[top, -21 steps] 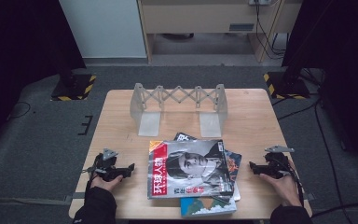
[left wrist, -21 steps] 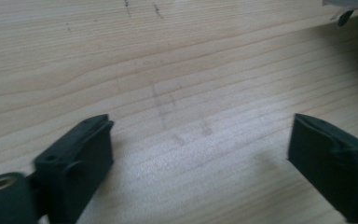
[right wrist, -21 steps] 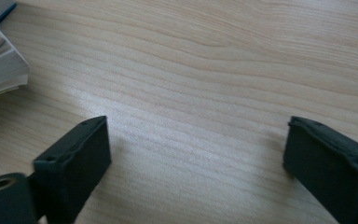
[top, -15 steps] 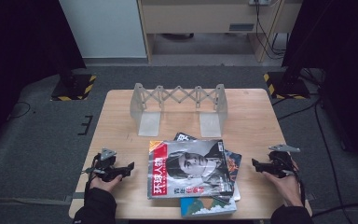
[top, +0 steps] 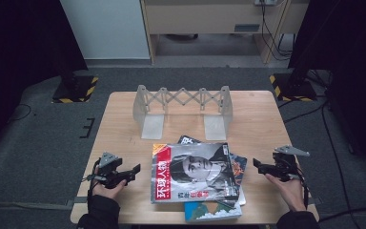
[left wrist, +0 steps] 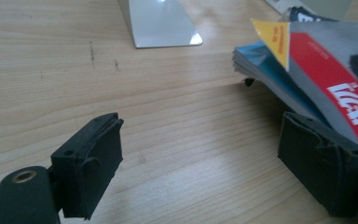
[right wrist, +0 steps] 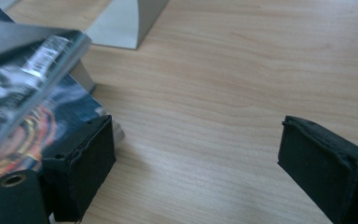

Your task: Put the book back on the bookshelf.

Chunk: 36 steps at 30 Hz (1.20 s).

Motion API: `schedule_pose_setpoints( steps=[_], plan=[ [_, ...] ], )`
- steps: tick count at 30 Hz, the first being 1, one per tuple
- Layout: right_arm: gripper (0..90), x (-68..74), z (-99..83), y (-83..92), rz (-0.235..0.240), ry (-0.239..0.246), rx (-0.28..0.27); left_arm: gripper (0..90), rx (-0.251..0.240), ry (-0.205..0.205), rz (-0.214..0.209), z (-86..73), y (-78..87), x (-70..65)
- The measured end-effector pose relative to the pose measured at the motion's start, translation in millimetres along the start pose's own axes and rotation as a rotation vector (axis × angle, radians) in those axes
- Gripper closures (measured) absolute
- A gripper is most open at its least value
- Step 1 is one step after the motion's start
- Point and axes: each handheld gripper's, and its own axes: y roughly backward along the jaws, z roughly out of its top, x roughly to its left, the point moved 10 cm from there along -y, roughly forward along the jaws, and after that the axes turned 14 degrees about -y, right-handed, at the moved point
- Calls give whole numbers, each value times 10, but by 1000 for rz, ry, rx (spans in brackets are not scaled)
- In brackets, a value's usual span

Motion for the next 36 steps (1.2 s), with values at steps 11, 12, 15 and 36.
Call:
schedule_pose_setpoints(
  steps=[11,12,15,36],
  plan=[
    [111,278,81,85,77,0,-46,156,-45,-3,-36,27,139,-194],
    [111,278,81,85,77,0,-46,156,-52,-2,-37,33,148,-205],
    [112,368,101,109,95,4,-59,179,-71,0,-69,44,169,-297],
    [111,927,-59,35,195,81,-19,224,-47,2,-252,-23,174,-858]
  ],
)
